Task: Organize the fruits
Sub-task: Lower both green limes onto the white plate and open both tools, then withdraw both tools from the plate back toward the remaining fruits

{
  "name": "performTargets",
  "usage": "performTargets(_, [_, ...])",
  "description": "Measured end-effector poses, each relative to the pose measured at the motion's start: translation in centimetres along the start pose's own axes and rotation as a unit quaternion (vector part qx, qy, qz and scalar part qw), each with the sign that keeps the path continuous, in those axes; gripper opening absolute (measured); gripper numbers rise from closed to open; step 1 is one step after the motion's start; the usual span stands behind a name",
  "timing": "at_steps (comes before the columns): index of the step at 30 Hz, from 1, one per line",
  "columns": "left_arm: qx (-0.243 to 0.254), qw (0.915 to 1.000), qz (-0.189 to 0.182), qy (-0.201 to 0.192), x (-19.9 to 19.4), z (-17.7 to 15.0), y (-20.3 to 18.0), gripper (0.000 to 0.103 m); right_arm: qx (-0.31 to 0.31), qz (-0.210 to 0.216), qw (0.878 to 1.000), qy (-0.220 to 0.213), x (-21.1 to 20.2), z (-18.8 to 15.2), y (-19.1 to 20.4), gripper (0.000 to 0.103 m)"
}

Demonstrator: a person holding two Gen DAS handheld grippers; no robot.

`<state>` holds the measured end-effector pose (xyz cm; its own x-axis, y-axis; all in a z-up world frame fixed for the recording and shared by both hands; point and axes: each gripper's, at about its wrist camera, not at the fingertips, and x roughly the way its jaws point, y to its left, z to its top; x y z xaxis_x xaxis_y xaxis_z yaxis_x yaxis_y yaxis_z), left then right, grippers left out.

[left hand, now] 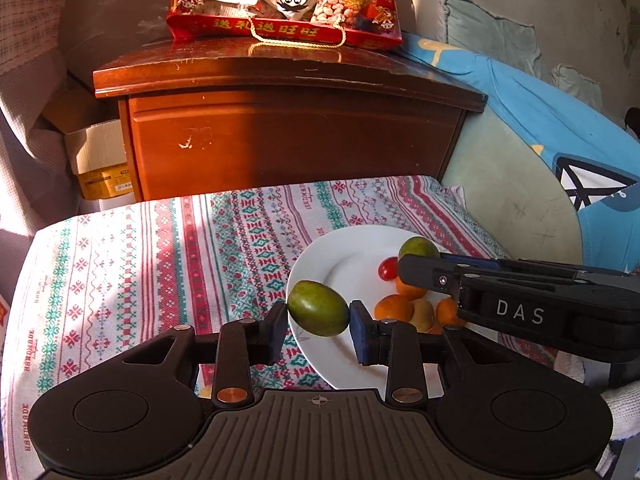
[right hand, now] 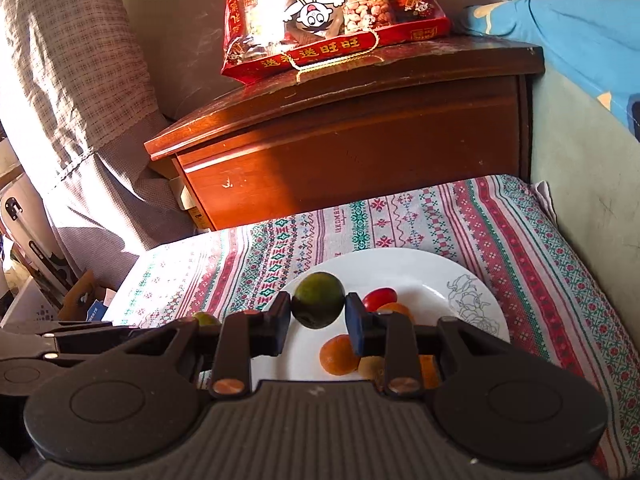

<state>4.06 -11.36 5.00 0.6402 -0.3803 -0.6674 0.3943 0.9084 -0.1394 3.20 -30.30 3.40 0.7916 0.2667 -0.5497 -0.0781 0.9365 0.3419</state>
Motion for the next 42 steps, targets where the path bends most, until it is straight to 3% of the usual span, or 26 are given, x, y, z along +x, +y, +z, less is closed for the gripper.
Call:
performTargets(10, [-0.009,0.9995,-0.010,0.030,2.4,-0.6,-0.4,0.031,0.028,-0.001,0.999,0.025,2.1,-0.3,-1.2,0.030])
performTargets(19, [-0.027,0.9991,-0.014,0.030,2.4,-0.2,-0.4,0.033,0.041,-0.007,0.999,0.012,1.5,0.2,-1.4,0.033])
performTargets(24, [-0.030,0.9993,-0.001,0.024,1.5,0.5,-0.2,0.041,0.049,-0.006,0.999,0.006,1.0,0.6,-1.4,0.034])
performTargets(31, [-0.025,0.9994,0.021,0.014,-0.5,1.4,0.6,0.042,0.038,0.003,0.999,0.007,0.0,0.4,0.0,0.037])
performTargets(38, [-0.065,0.9969,0.043,0.004,-2.9,1.6,3.0,0.042,0.015,0.022,1.000,0.004,-1.4,-0.3,2.2,0.037])
performTargets(42, [-0.090,0.9942,0.056,-0.013,-4.4,1.4,4.5,0.048,0.006,0.035,0.999,0.004,-2.2,-0.7,3.3,0.037])
